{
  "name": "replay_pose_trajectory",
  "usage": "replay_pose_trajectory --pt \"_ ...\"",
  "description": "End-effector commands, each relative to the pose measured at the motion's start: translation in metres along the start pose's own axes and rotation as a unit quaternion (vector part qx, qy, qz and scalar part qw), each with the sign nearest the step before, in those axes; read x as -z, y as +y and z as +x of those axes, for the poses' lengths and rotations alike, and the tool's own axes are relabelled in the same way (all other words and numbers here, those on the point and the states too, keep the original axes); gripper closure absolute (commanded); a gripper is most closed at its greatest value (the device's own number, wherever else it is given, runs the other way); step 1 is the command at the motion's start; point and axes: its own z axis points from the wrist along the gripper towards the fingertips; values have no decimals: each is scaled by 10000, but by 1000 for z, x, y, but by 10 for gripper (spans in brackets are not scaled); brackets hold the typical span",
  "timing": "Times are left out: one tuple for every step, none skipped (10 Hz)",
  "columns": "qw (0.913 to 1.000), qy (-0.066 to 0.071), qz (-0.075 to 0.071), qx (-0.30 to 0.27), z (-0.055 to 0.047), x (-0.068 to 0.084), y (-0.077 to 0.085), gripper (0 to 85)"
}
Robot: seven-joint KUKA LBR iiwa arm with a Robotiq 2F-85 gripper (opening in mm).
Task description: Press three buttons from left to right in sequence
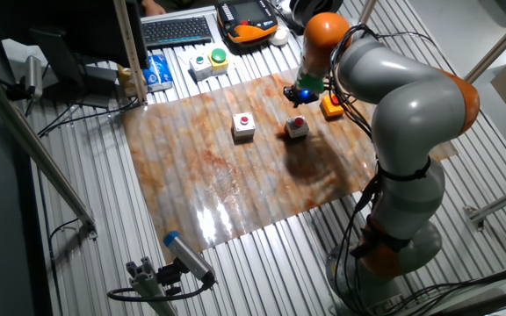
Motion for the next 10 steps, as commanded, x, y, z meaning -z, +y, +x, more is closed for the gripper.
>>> replay_pose_trajectory --pt "10000 -24 2 -14 4 -2 1 850" --pt "10000 -48 40 -13 7 -4 2 850" --pt "10000 -34 26 -21 7 -4 2 850" --pt "10000 -38 48 -13 7 -3 2 850" --pt "9999 -61 122 18 7 -3 2 850" --pt "9999 -54 136 33 7 -3 2 850" --pt "9999 -45 126 48 7 -3 2 850" --pt "9999 -55 133 63 7 -3 2 850" --pt "9998 -53 137 94 7 -3 2 850" --pt "9998 -70 175 94 7 -3 2 850"
